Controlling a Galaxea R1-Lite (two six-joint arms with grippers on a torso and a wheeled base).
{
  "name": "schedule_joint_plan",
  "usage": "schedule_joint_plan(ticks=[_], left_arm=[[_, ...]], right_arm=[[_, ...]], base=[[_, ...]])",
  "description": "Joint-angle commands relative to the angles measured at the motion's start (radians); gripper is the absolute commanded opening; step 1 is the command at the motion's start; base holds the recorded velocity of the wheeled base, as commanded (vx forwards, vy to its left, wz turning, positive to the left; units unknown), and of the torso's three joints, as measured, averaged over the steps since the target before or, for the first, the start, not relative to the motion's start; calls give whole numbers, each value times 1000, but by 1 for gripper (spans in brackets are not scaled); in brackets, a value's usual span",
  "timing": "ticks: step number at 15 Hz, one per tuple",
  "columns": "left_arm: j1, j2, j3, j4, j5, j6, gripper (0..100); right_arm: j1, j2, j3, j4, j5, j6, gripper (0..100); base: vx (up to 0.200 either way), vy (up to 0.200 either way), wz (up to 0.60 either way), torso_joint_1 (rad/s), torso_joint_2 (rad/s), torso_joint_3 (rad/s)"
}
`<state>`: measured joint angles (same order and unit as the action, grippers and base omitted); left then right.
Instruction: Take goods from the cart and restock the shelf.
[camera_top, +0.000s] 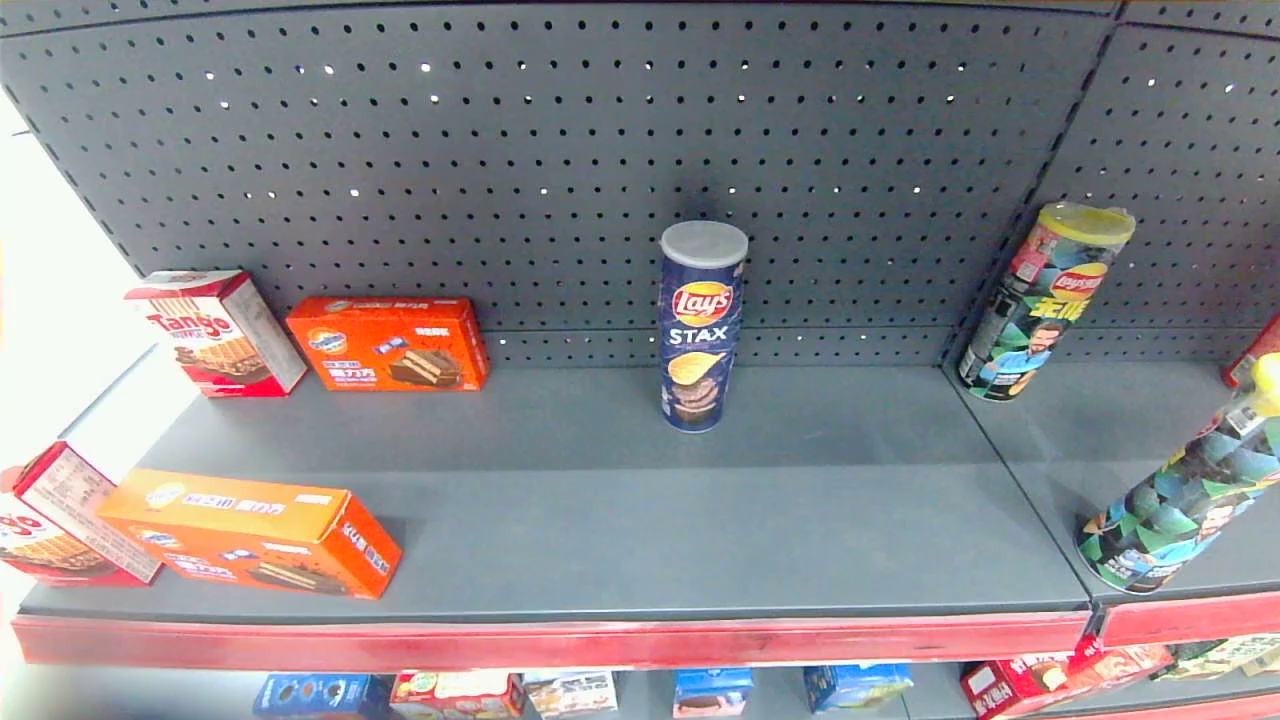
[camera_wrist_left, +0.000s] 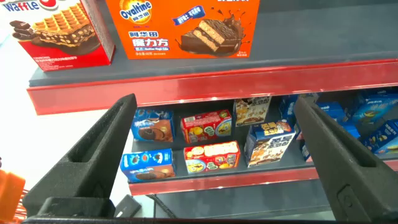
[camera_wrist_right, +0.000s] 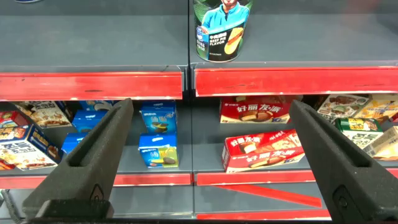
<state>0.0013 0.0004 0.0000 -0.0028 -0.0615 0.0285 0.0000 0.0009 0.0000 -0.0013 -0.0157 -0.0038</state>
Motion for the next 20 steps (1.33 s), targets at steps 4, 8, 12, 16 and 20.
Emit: schedule_joint_plan(ticks=[4, 8, 12, 16, 20], left_arm=[[0, 0, -2, 1, -1, 2, 100], [0, 0, -2, 1, -1, -1, 100], [0, 0, -2, 1, -1, -1, 100], [0, 0, -2, 1, -1, 1, 100], [0, 0, -2, 1, 0, -2, 100]], right_arm=[[0, 1, 0, 0, 2, -2, 100], [0, 1, 0, 0, 2, -2, 100], [0, 1, 0, 0, 0, 1, 100], [0, 1, 0, 0, 0, 1, 100], [0, 1, 0, -2, 0, 2, 100]], base=[[0, 0, 0, 0, 0, 0], [0, 0, 300, 0, 2, 1], [0, 0, 600, 10, 5, 5], [0, 0, 600, 1, -1, 0], [0, 0, 450, 3, -1, 2]])
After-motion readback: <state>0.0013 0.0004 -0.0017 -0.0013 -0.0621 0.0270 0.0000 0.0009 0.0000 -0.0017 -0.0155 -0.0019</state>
